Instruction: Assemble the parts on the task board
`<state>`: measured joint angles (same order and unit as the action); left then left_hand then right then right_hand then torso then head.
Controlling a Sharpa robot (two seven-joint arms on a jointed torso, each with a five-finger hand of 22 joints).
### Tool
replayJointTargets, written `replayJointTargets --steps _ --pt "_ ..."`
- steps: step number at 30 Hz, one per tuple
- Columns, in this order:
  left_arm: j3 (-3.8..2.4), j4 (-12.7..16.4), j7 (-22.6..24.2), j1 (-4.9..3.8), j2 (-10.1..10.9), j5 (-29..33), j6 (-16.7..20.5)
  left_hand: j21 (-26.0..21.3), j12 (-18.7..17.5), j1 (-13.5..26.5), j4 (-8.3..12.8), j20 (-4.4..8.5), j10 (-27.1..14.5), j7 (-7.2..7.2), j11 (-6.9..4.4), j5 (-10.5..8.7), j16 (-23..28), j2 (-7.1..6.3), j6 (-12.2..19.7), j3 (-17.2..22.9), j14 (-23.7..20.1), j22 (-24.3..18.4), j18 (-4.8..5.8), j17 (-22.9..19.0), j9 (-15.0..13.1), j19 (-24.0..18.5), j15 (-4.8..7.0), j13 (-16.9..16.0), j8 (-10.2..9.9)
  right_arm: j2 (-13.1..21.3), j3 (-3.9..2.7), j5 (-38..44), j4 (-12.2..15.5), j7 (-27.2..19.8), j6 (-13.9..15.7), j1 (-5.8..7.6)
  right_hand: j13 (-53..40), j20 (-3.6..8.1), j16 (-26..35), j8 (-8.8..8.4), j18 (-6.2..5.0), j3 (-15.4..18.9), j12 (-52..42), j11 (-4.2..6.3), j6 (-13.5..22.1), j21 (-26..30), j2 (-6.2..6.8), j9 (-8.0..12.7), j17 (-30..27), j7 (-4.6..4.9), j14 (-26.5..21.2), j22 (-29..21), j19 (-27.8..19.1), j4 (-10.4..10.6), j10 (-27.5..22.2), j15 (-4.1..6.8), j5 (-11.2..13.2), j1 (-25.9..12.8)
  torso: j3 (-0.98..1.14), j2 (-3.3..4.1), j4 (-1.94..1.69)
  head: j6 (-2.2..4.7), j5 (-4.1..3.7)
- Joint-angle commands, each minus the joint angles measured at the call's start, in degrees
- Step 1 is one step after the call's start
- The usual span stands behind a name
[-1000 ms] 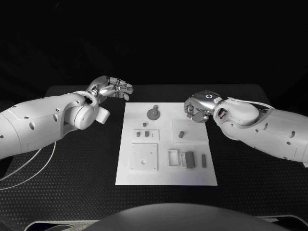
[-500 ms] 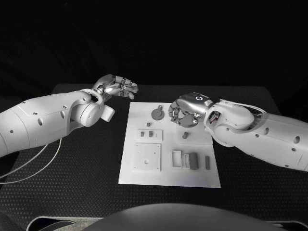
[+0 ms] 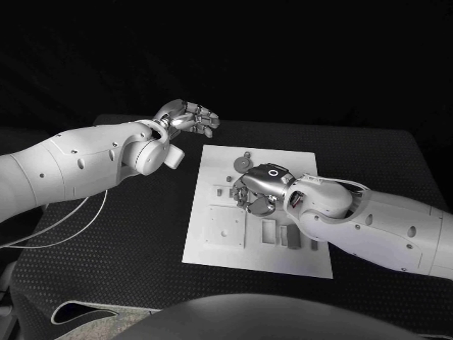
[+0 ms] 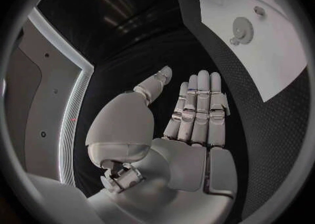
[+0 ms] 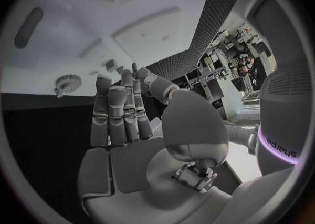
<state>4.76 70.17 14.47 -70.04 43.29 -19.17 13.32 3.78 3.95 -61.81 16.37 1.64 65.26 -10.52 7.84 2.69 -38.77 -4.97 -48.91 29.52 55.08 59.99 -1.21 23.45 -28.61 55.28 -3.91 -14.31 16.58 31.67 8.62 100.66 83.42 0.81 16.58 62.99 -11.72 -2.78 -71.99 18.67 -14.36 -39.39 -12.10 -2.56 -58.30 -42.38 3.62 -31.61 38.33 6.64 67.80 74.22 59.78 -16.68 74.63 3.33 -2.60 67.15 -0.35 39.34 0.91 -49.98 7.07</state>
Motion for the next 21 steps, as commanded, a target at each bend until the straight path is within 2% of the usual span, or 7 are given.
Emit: replayJointTargets --steps 1,8,21 --pt "-0.06 0.0 0.5 -0.17 -0.3 0.4 0.5 0.0 0.0 0.1 -0.1 -0.09 -0.3 -0.1 0.02 0.25 0.2 0.16 0.4 -0.3 0.4 -0.1 0.26 0.1 0.1 -0.2 -0.15 0.1 0.0 -0.5 0.61 2.3 -0.1 -0.8 -1.9 -0.58 0.0 0.0 -0.1 0.31 -0.64 -0.2 0.3 0.03 -0.2 -0.1 -0.28 -0.1 0.1 -0.04 0.1 0.1 0.4 0.0 0.3 0.41 -0.3 0.6 -0.05 0.02 -0.05 -0.02 0.91" --pt "-0.05 -0.1 0.5 -0.3 -0.5 0.5 0.4 0.0 0.0 0.1 -0.1 -0.09 -0.3 -0.09 0.01 0.25 0.3 0.16 0.4 -0.3 0.4 -0.1 0.26 0.1 0.1 -0.2 -0.16 0.1 0.1 -1.3 1.7 4.0 -1.3 -0.5 -2.8 -1.29 0.0 0.0 -0.1 0.31 -0.64 -0.2 0.3 0.03 -0.2 -0.1 -0.3 -0.1 0.1 -0.04 0.1 0.1 0.4 0.0 0.3 0.41 -0.3 0.6 0.06 0.04 0.08 -0.02 1.68" --pt "-0.05 -0.2 0.4 -0.31 -0.7 0.5 0.3 0.0 0.0 0.2 -0.1 -0.1 -0.3 -0.09 0.0 0.25 0.4 0.16 0.4 -0.3 0.5 -0.2 0.26 0.2 0.1 -0.2 -0.16 0.1 0.1 -1.9 1.92 4.5 -2.4 -0.4 -2.8 -1.84 -0.1 0.01 -0.1 0.31 -0.64 -0.2 0.3 0.03 -0.2 -0.1 -0.32 -0.1 0.1 -0.03 0.1 0.1 0.4 0.0 0.3 0.42 -0.3 0.5 0.08 0.02 0.01 -0.02 2.15"
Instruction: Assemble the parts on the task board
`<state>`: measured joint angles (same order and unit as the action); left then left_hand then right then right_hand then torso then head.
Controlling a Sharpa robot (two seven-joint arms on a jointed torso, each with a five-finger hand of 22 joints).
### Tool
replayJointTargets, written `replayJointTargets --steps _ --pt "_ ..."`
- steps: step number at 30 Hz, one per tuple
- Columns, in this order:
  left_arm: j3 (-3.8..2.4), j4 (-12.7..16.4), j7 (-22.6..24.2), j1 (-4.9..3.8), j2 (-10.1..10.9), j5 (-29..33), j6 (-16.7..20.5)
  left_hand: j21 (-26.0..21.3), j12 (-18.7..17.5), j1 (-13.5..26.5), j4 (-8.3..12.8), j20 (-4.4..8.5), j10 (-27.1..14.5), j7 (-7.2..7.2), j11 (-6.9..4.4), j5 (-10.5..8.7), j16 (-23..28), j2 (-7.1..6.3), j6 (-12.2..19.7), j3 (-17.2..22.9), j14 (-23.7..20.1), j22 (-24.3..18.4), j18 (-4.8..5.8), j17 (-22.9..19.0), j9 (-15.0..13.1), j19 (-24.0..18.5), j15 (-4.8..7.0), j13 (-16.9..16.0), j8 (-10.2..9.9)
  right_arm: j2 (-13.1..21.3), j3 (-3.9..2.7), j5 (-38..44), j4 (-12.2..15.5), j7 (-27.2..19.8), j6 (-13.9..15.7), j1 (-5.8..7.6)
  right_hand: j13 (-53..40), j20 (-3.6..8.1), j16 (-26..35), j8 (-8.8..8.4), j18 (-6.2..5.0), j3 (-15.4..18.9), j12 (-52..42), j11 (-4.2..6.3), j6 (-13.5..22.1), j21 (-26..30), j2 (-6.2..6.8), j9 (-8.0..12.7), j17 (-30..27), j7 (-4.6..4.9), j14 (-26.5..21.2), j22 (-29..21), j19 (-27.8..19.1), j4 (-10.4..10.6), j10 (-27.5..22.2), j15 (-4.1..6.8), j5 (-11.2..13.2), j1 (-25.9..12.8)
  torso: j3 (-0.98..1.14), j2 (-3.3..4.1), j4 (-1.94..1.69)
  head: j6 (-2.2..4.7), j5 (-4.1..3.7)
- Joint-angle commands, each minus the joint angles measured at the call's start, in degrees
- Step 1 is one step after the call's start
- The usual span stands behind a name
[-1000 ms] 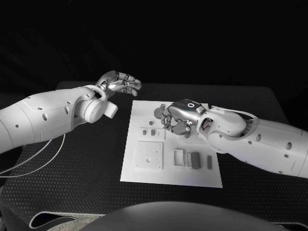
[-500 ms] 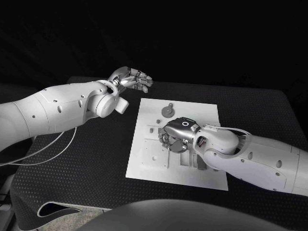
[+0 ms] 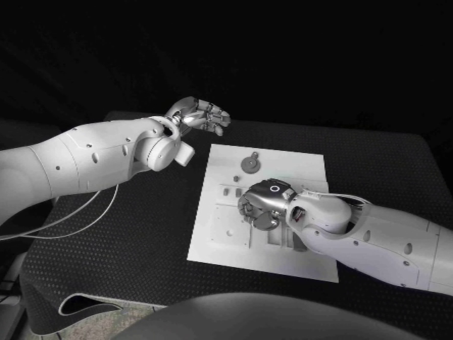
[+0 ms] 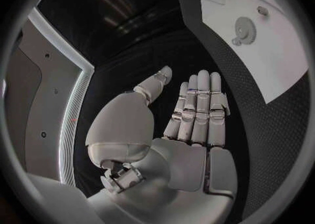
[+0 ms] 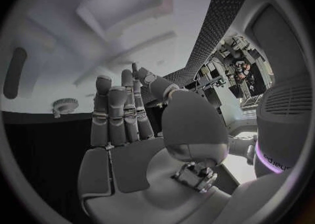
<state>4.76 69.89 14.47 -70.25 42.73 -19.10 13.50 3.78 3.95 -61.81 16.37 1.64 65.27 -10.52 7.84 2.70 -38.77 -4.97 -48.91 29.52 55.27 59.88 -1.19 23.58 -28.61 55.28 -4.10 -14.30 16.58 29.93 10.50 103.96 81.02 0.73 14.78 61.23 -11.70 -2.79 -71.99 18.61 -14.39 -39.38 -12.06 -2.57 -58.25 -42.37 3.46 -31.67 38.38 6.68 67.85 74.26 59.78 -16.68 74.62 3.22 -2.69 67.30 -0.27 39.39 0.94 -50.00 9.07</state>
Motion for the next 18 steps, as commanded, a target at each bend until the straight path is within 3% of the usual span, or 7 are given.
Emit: replayJointTargets --steps 1,18 --pt "-0.06 0.1 0.4 -0.1 -0.1 0.4 0.1 0.0 0.0 0.2 -0.1 -0.1 -0.3 -0.1 0.0 0.25 0.4 0.16 0.4 -0.3 0.3 -0.1 0.24 0.1 0.1 -0.2 0.03 0.1 0.1 -0.2 0.06 1.2 0.1 -0.4 -1.0 -0.09 -0.1 0.02 -0.1 0.38 -0.61 -0.2 0.3 0.04 -0.2 -0.1 -0.17 -0.1 0.1 -0.07 0.0 0.1 0.4 0.0 0.3 0.52 -0.2 0.4 -0.01 -0.03 -0.03 0.0 0.15" --pt "-0.06 0.1 0.3 -0.1 -0.2 0.4 -0.1 0.0 0.0 0.2 -0.2 -0.11 -0.3 -0.11 0.01 0.25 0.5 0.2 0.5 -0.3 0.3 -0.2 0.25 0.2 0.1 -0.2 0.02 0.1 0.1 -0.5 0.14 1.1 0.2 -0.5 -0.7 -0.37 -0.2 0.04 -0.1 0.39 -0.61 -0.2 0.4 0.05 -0.2 0.0 -0.22 -0.1 0.1 -0.07 0.0 0.1 0.4 0.0 0.4 0.53 -0.2 0.3 -0.03 -0.03 0.03 0.0 0.74"
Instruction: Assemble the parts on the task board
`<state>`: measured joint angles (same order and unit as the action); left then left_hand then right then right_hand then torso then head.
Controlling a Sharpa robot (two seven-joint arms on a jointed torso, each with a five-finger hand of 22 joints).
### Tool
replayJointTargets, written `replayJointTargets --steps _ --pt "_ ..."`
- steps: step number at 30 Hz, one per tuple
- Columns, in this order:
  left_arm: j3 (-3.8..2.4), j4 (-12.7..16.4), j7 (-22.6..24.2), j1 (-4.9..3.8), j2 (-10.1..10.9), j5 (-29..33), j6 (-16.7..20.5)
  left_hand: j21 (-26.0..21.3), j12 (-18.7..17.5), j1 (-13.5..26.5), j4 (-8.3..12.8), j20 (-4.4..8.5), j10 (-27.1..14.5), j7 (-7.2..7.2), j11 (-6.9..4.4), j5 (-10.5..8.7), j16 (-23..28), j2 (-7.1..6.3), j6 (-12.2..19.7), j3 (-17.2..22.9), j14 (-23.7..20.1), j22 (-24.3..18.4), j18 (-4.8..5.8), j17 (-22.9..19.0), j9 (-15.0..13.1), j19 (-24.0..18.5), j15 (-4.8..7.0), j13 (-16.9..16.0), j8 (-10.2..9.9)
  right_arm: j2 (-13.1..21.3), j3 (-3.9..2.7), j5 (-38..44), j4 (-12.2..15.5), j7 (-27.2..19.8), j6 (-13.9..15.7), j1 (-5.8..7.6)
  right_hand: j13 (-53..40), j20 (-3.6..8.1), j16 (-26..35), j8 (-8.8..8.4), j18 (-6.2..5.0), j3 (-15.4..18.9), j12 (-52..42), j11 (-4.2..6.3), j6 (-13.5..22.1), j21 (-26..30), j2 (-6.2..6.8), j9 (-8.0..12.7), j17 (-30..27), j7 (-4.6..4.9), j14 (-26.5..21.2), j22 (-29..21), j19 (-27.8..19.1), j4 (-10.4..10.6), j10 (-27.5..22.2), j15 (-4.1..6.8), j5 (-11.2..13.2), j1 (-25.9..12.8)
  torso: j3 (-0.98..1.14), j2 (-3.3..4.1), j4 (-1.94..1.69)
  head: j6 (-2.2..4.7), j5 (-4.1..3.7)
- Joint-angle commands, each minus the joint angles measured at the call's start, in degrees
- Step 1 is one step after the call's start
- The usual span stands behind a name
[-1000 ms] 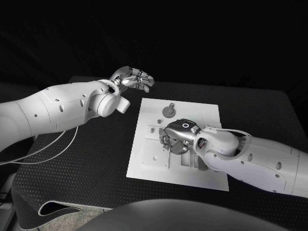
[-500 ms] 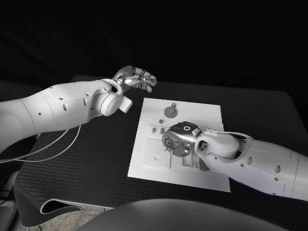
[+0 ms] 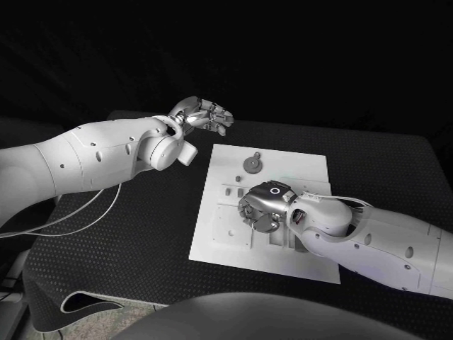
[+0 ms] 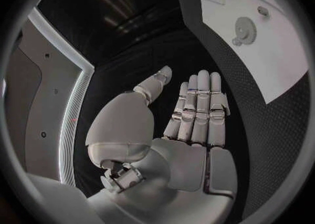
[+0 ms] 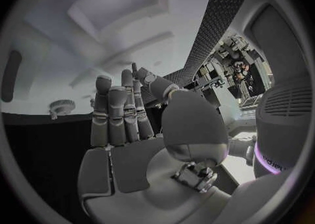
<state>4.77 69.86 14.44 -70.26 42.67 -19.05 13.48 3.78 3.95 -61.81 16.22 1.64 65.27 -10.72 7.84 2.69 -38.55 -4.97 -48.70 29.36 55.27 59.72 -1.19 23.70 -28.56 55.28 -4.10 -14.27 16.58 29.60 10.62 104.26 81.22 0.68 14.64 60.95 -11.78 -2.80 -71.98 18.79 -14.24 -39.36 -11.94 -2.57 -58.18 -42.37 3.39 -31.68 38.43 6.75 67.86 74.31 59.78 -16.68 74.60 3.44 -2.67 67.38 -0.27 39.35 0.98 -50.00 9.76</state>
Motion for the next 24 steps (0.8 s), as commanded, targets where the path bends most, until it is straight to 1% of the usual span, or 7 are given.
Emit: replayJointTargets --steps 1,5,7,11,17,21,24 --pt "-0.06 0.1 0.3 -0.09 -0.1 0.4 -0.1 0.0 0.0 0.2 0.0 -0.11 -0.3 0.09 0.01 0.25 0.3 0.2 0.3 -0.2 0.3 -0.1 0.24 0.1 0.1 -0.2 0.01 0.1 0.1 -0.3 0.02 0.8 0.0 -0.4 -0.6 -0.09 -0.1 0.05 -0.1 0.2 -0.76 -0.3 0.2 0.05 -0.2 0.0 -0.14 -0.1 0.1 -0.13 0.0 0.1 0.4 0.0 0.4 0.31 -0.2 0.3 -0.02 0.01 0.02 0.0 -0.06" --pt "-0.06 0.2 0.3 -0.1 -0.1 0.4 -0.2 0.0 0.0 0.2 0.0 -0.11 -0.3 0.09 0.01 0.25 0.3 0.2 0.3 -0.2 0.3 -0.1 0.24 0.1 0.1 -0.2 0.01 0.1 0.1 -0.6 0.03 1.2 -0.6 -0.1 -0.9 -0.13 -0.1 0.05 -0.1 0.2 -0.76 -0.3 0.3 0.05 -0.2 0.0 -0.15 -0.1 0.1 -0.13 0.0 0.1 0.4 0.0 0.4 0.31 -0.2 0.3 -0.01 0.01 0.04 0.0 0.1" --pt "-0.06 0.1 0.3 -0.1 -0.2 0.4 -0.2 0.0 0.0 0.3 0.0 -0.11 -0.3 0.09 0.01 0.25 0.3 0.2 0.3 -0.2 0.3 -0.1 0.24 0.1 0.1 -0.2 0.01 0.1 0.1 -0.9 0.07 1.4 -1.0 0.1 -1.6 -0.19 -0.1 0.05 -0.1 0.2 -0.76 -0.3 0.3 0.05 -0.2 0.0 -0.15 -0.1 0.1 -0.13 0.0 0.1 0.4 0.0 0.4 0.32 -0.2 0.3 0.01 0.02 0.04 0.0 0.1" --pt "-0.06 0.1 0.3 -0.1 -0.2 0.4 -0.3 0.0 0.0 0.3 0.0 -0.11 -0.3 0.08 0.02 0.25 0.4 0.21 0.3 -0.2 0.3 -0.1 0.24 0.1 0.1 -0.2 0.01 0.1 0.1 -1.2 0.22 1.6 -1.5 0.1 -2.2 -0.3 -0.1 0.05 -0.1 0.2 -0.76 -0.3 0.3 0.05 -0.2 0.0 -0.15 -0.1 0.1 -0.13 0.0 0.1 0.4 0.0 0.4 0.31 -0.2 0.3 0.01 0.02 -0.01 0.0 0.14" --pt "-0.06 0.1 0.3 -0.1 -0.2 0.4 -0.4 0.0 0.0 0.3 0.0 -0.12 -0.3 0.08 0.02 0.25 0.4 0.22 0.3 -0.2 0.3 -0.2 0.24 0.1 0.1 -0.2 0.01 0.1 0.1 -1.5 0.4 2.2 -1.9 0.2 -2.3 -0.38 -0.1 0.05 -0.1 0.19 -0.76 -0.3 0.3 0.04 -0.2 0.0 -0.16 -0.1 0.1 -0.12 -0.1 0.1 0.4 0.0 0.4 0.31 -0.2 0.3 0.01 0.02 0.03 0.0 0.15" --pt "-0.06 0.1 0.2 -0.1 -0.3 0.4 -0.4 0.0 0.0 0.3 0.0 -0.12 -0.3 0.08 0.02 0.25 0.4 0.22 0.3 -0.2 0.3 -0.2 0.24 0.2 0.1 -0.2 0.0 0.1 0.1 -1.5 0.48 2.2 -2.0 0.3 -3.7 -0.38 -0.1 0.05 -0.1 0.19 -0.76 -0.3 0.4 0.04 -0.2 0.0 -0.17 -0.2 0.2 -0.12 -0.1 0.1 0.4 0.0 0.4 0.31 -0.2 0.2 0.01 0.01 0.05 0.0 0.16" --pt "-0.06 0.1 0.2 -0.11 -0.3 0.4 -0.4 0.0 0.0 0.3 0.0 -0.12 -0.3 0.08 0.02 0.25 0.5 0.22 0.3 -0.2 0.3 -0.2 0.25 0.2 0.1 -0.2 0.0 0.1 0.1 -1.5 0.69 1.8 -2.0 0.1 -4.3 -0.38 -0.1 0.04 -0.1 0.19 -0.76 -0.2 0.4 0.04 -0.2 0.0 -0.17 -0.2 0.2 -0.11 -0.1 0.1 0.4 0.0 0.4 0.3 -0.2 0.2 -0.03 -0.02 0.07 0.0 0.1"
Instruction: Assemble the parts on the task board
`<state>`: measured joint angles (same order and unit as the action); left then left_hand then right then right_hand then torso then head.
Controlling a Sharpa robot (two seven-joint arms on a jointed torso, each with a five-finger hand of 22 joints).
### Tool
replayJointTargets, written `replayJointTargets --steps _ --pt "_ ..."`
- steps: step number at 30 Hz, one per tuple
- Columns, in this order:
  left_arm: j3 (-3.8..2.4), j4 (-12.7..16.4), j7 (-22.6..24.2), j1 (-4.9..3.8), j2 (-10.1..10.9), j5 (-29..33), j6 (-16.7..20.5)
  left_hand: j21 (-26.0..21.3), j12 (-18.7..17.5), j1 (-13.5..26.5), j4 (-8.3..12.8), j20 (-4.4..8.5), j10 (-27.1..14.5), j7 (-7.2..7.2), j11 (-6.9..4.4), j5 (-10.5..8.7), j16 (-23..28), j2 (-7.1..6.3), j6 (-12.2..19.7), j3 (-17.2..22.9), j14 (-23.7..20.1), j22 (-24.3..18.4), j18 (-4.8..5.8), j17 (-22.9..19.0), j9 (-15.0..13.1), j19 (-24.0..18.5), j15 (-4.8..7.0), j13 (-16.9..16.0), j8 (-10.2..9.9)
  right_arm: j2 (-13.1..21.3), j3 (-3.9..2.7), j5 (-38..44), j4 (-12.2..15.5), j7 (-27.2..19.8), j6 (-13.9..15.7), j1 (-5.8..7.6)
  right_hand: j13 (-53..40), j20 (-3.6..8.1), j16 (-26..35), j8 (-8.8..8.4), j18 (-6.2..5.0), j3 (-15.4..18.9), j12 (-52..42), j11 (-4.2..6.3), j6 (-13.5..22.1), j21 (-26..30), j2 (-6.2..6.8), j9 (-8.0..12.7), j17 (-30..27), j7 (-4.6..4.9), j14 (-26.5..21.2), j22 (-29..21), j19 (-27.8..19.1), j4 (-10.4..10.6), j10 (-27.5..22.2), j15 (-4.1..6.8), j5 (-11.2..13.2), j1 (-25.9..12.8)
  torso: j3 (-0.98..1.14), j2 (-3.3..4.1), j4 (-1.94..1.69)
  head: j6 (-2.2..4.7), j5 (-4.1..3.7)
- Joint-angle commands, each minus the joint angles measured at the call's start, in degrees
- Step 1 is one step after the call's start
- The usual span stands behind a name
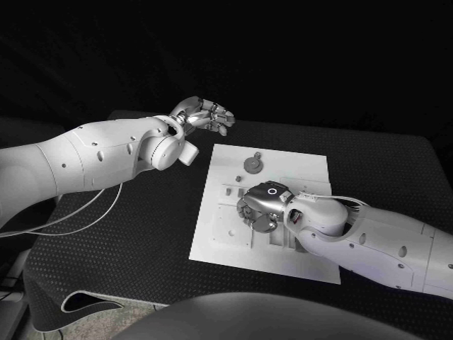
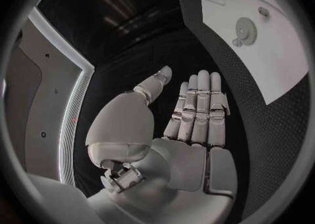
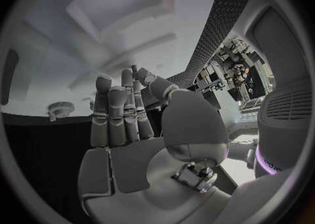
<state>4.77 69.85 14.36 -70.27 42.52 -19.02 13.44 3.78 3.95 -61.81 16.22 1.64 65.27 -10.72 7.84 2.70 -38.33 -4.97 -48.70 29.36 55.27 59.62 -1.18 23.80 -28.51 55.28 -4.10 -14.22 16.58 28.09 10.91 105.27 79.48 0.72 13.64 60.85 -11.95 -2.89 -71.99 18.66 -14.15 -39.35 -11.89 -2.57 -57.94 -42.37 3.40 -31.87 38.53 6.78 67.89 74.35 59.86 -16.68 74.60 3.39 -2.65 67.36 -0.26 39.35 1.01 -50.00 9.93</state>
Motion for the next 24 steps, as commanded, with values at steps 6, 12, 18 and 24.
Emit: replayJointTargets --steps 6,12,18,24 --pt "-0.06 0.1 0.2 -0.12 -0.2 0.3 -0.4 0.0 0.0 0.3 0.0 -0.12 -0.3 0.08 0.03 0.25 0.3 0.23 0.3 -0.2 0.3 -0.1 0.24 0.1 0.1 -0.2 0.0 0.1 0.1 -0.2 0.75 -1.4 -0.7 -0.4 -4.0 -0.28 0.1 -0.19 0.3 -0.19 -0.84 0.0 1.2 -0.41 0.6 0.5 0.32 0.1 0.3 0.26 -0.9 0.2 -0.4 0.1 -0.6 -0.07 -0.2 -0.6 -0.01 0.0 0.06 0.0 -0.01" --pt "-0.06 0.2 0.1 -0.17 0.0 0.3 -0.5 0.0 0.0 0.3 0.0 -0.13 -0.4 0.07 0.03 0.24 0.3 0.22 0.3 -0.2 0.3 -0.2 0.25 0.1 0.1 -0.2 -0.01 0.1 0.1 0.2 0.79 -2.9 -1.0 -0.6 -0.7 -0.26 0.8 -0.85 0.7 -2.47 -0.84 1.9 3.8 -2.0 4.7 1.0 4.58 0.9 0.6 1.91 -2.2 0.4 -1.2 0.7 -4.4 -1.58 -0.1 -4.3 -0.03 -0.04 0.07 0.0 -0.11" --pt "-0.05 0.2 0.1 -0.18 0.1 0.3 -0.5 0.0 -0.1 0.3 0.0 -0.14 -0.4 0.05 0.06 0.24 0.4 0.19 0.4 -0.2 0.3 -0.2 0.26 0.2 0.1 -0.2 -0.02 0.1 0.1 0.5 0.79 -3.4 -1.0 -0.4 2.5 -0.25 2.3 -1.5 0.6 -4.56 -0.83 2.5 7.6 -4.87 9.0 1.7 7.33 2.0 1.3 3.05 -4.7 0.8 -2.8 1.4 -10.8 -4.36 -0.2 -5.5 0.01 0.0 0.04 0.0 -0.2" --pt "-0.05 0.2 0.1 -0.18 0.2 0.3 -0.5 0.0 -0.1 0.3 0.0 -0.14 -0.4 0.04 0.07 0.24 0.4 0.19 0.4 -0.3 0.3 -0.2 0.26 0.2 0.1 -0.2 -0.03 0.1 0.1 2.2 0.77 -3.9 0.8 -0.7 5.0 -0.15 2.5 -1.79 0.3 -4.73 -0.85 2.3 7.8 -5.25 9.8 1.7 8.27 2.3 1.6 3.0 -5.5 1.3 -3.4 2.0 -11.5 -4.75 -0.2 -5.1 0.0 -0.03 0.02 0.0 -0.41"
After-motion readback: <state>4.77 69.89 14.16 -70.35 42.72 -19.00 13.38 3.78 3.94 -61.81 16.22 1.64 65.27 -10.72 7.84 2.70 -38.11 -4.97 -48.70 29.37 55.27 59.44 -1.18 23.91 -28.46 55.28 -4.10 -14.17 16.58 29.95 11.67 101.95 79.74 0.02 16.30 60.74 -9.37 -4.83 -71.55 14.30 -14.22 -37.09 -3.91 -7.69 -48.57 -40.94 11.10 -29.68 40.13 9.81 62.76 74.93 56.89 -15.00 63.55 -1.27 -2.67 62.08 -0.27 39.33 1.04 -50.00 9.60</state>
